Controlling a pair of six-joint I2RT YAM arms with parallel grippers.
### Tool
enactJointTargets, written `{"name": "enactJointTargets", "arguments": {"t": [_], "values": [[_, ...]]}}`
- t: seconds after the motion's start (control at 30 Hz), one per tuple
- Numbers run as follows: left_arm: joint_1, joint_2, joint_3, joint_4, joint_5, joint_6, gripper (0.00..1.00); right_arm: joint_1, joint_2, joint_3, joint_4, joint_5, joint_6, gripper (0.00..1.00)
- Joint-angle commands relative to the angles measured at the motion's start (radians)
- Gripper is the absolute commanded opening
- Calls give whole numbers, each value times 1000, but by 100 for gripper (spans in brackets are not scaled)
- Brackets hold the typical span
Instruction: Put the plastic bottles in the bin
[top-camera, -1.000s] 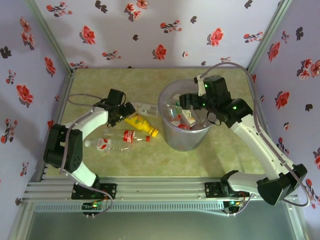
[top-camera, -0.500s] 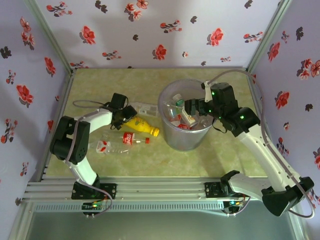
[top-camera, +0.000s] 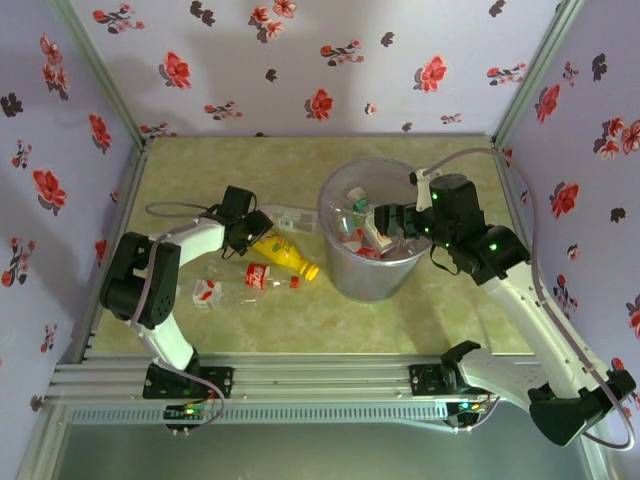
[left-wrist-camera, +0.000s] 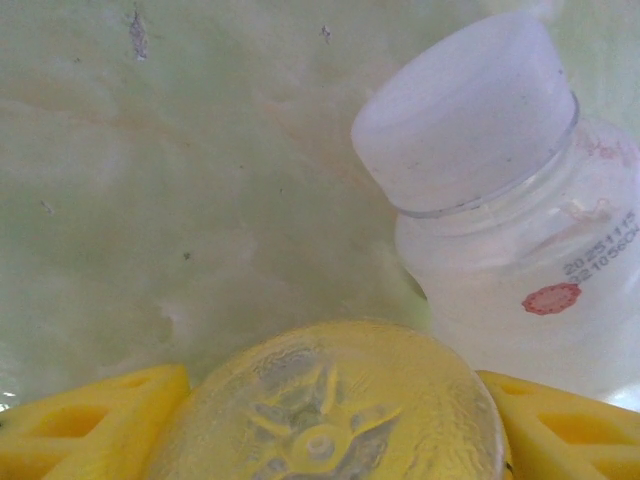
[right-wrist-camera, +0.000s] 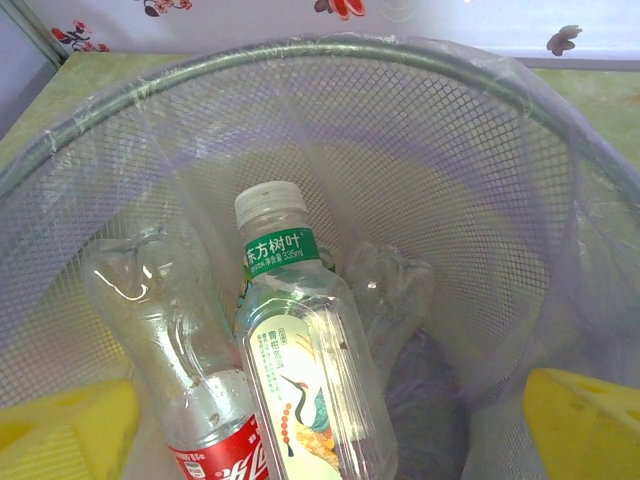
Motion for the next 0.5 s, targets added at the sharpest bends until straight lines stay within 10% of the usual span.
{"name": "enactJointTargets", "arguments": {"t": [0.0, 0.47], "values": [[-8, -12, -21, 8, 2, -12, 61, -11, -7, -22, -21, 11, 35, 99], [16, -149, -47, 37, 37, -46, 50, -11, -6, -27, -11, 13, 42, 99]]}}
